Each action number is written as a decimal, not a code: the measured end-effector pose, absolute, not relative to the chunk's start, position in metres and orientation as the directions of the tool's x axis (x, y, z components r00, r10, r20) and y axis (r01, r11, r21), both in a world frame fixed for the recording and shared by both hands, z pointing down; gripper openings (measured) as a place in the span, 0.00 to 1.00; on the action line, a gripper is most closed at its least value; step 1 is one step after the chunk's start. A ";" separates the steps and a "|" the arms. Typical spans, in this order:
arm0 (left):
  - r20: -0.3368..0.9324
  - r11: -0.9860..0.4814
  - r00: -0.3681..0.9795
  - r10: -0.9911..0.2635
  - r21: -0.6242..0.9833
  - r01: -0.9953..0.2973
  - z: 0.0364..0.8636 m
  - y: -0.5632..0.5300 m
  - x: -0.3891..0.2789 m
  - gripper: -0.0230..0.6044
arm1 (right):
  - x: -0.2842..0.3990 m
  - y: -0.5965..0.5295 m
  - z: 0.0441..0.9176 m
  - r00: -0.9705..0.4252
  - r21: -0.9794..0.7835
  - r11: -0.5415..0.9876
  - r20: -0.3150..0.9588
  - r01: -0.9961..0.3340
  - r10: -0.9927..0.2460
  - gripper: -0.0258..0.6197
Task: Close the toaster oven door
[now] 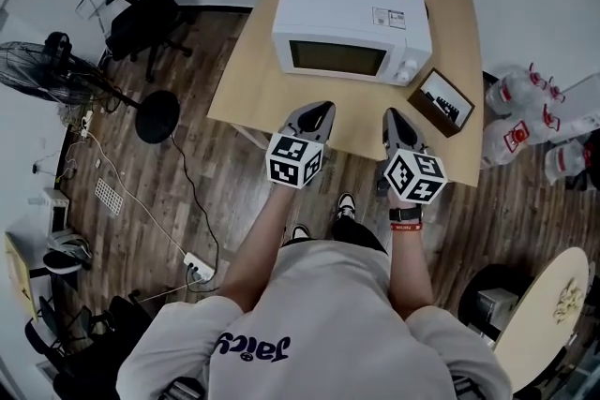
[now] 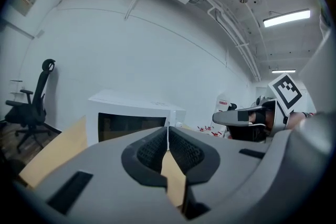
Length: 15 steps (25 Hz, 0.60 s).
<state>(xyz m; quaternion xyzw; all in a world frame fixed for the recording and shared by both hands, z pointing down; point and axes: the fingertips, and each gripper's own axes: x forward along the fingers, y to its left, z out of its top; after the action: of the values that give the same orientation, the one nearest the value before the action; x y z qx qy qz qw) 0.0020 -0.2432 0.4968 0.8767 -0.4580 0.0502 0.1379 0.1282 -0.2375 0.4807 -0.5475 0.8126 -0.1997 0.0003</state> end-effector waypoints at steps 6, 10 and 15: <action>0.180 -0.516 0.545 -0.819 0.187 -0.836 0.480 -0.196 -0.039 0.08 | 0.107 -0.193 0.478 -0.385 -0.312 0.310 0.214 -0.898 -0.898 0.06; 0.168 -0.514 0.530 -0.831 0.132 -0.848 0.480 -0.168 -0.055 0.08 | 0.092 -0.167 0.474 -0.387 -0.291 0.321 0.206 -0.901 -0.899 0.06; 0.158 -0.514 0.527 -0.835 0.119 -0.850 0.480 -0.140 -0.067 0.08 | 0.082 -0.139 0.472 -0.373 -0.276 0.315 0.191 -0.908 -0.908 0.06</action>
<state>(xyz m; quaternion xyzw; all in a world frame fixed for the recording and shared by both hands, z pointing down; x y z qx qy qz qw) -0.0666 -0.1401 0.4799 0.8690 -0.4848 0.0402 0.0907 0.0820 -0.1387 0.4716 -0.5598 0.8109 -0.1704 -0.0005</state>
